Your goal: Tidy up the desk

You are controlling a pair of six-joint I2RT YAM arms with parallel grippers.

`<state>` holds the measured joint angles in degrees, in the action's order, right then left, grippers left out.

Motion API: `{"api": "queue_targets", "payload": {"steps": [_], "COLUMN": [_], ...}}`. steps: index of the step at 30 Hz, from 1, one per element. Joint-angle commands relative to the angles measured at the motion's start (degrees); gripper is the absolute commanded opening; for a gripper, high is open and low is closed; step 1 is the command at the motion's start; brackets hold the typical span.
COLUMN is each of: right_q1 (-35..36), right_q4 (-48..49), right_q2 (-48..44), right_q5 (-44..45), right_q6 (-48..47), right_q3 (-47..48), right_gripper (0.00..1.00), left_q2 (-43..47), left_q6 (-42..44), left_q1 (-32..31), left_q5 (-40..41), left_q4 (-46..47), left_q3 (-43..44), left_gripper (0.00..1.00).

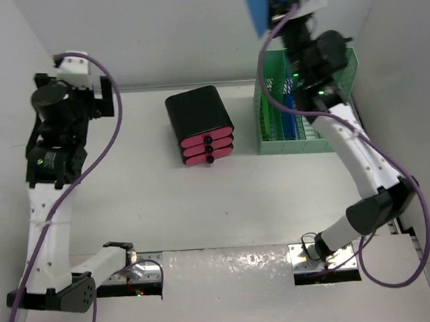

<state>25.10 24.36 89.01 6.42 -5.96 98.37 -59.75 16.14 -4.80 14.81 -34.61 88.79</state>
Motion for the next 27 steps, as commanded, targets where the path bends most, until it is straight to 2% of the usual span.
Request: {"api": "queue_targets", "payload": {"steps": [1, 5, 8, 13, 17, 27], "right_q1": [-6.89, -17.86, -24.37, -32.29, -34.85, -35.56], "right_q4": [0.43, -3.35, -4.85, -3.18, -1.52, 2.71], "right_q2": [-6.11, -8.33, -9.64, -11.93, -14.56, -21.06], "right_q5": [2.2, -0.69, -5.16, -11.94, -10.2, -10.46], "right_q6": [1.3, 4.88, 9.1, 16.39, 16.15, 14.22], "right_q3": [-1.95, -3.27, -7.73, -14.51, -20.56, -35.34], "right_gripper": [0.0, 0.0, 0.0, 0.0, 0.0, 0.0], "left_q2": [-0.63, -1.34, -1.86, -2.57, -3.44, -4.24], "left_q6": [-0.15, 0.03, 0.56, 1.61, 2.49, 2.58], "left_q1": [0.49, 0.49, 0.58, 0.58, 0.58, 0.58], "left_q5": [-3.99, -4.61, -5.49, -7.25, -5.32, -6.46], "left_q4": [4.28, 7.09, 8.68, 10.96, 14.57, 17.03], "left_q3": [-4.32, -9.07, -13.37, -18.12, -22.34, -25.16], "left_gripper": [0.98, 0.98, 0.98, 0.98, 0.97, 0.98]}}
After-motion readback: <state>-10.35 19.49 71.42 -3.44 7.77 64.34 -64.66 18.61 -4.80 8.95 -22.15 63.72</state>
